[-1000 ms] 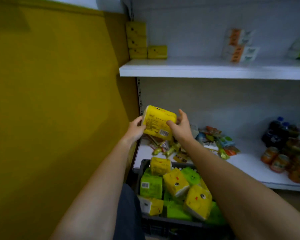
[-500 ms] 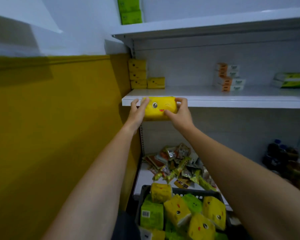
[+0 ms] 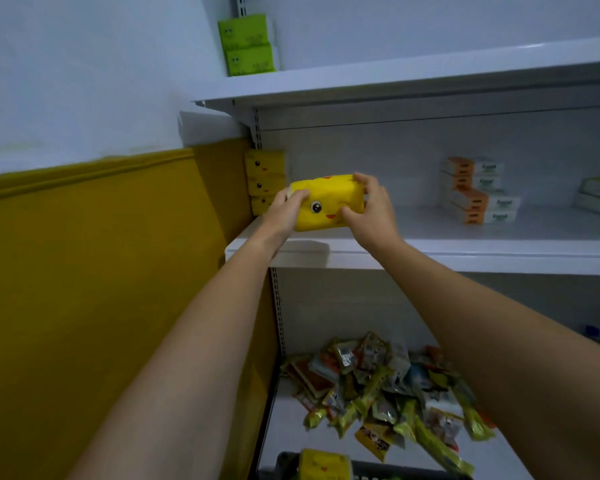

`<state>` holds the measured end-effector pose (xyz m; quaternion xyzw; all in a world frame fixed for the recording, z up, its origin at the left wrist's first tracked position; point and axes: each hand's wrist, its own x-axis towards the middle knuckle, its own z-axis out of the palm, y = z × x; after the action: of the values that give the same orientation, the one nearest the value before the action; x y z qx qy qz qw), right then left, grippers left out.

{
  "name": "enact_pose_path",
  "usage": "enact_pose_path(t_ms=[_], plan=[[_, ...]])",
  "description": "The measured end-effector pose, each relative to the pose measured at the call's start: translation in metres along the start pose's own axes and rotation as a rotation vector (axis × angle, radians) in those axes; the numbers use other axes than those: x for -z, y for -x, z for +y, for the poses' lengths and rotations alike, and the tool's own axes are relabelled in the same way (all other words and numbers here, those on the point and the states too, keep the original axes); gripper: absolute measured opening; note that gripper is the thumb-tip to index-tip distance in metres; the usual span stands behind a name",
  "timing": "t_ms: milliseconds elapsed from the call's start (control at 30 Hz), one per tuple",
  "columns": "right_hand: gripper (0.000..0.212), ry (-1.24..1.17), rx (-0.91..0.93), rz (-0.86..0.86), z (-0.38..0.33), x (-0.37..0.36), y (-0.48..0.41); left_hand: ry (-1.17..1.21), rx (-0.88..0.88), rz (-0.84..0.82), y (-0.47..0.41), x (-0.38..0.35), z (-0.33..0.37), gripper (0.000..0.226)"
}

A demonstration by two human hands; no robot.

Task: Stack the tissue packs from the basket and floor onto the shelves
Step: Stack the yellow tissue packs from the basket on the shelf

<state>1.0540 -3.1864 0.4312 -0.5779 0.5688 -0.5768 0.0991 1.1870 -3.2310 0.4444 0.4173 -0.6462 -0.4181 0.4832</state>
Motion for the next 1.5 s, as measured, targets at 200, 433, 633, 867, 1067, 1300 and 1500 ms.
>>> enact_pose_path(t_ms=[200,433,633,867,1067,1300,1500], plan=[[0.054,-0.048,-0.045,-0.018,0.049,-0.029,-0.049,0.056,0.016,0.043,-0.065,-0.013,-0.032,0.044],[0.054,-0.044,-0.052,-0.012,0.078,-0.056,-0.095,0.01,0.024,0.08,-0.122,-0.017,-0.05,0.049],[0.056,-0.041,-0.07,-0.004,0.098,-0.072,-0.139,-0.011,0.003,0.146,-0.174,-0.028,-0.063,0.048],[0.06,-0.104,-0.054,-0.043,0.121,-0.103,-0.172,0.035,-0.024,0.215,-0.222,-0.027,-0.089,0.029],[0.068,-0.028,-0.057,-0.067,0.138,-0.122,-0.196,-0.384,-0.141,0.311,-0.254,-0.029,-0.113,0.041],[0.076,0.069,-0.067,-0.081,0.148,-0.136,-0.209,-0.33,-0.146,0.443,-0.268,-0.026,-0.121,0.045],[0.071,0.076,-0.046,-0.033,0.152,-0.134,-0.217,-0.329,-0.294,0.4,-0.272,-0.036,-0.122,0.024]])
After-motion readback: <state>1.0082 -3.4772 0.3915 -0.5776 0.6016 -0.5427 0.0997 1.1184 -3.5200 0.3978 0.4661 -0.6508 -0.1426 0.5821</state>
